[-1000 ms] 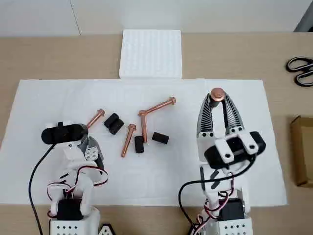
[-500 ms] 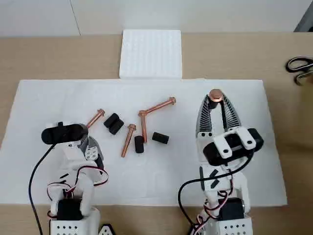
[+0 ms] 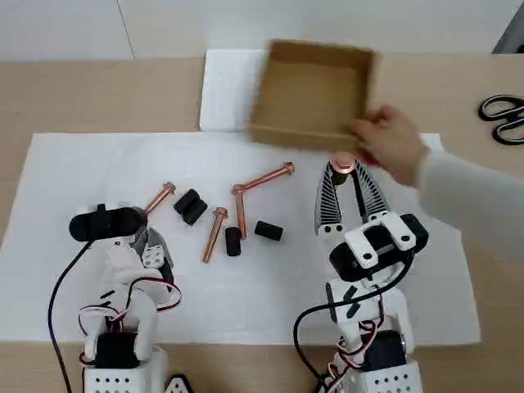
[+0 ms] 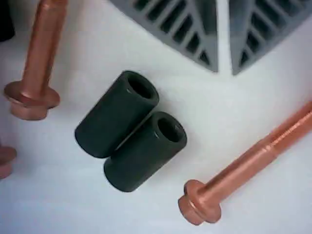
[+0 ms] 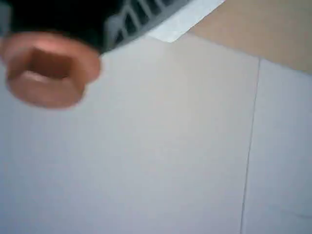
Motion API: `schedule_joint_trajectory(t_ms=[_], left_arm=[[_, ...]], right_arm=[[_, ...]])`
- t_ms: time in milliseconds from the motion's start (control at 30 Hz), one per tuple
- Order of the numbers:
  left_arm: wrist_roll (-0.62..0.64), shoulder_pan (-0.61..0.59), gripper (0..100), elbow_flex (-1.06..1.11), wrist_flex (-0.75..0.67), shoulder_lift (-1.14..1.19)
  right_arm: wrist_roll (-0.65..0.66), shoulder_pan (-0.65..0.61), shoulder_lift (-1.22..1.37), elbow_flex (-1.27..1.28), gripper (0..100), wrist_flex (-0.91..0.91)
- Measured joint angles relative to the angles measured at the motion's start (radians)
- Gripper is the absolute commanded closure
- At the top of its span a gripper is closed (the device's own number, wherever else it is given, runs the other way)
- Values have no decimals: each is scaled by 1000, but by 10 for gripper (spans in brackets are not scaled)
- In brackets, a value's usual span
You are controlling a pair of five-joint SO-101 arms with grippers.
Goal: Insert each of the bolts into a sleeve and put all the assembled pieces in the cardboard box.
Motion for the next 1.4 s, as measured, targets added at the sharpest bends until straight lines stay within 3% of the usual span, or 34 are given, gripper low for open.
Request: schedule_joint_trajectory(t_ms=[1400], left_arm=[[0,0,994,0,0,0]], right_arm=[[0,-41,2,34,993,18]])
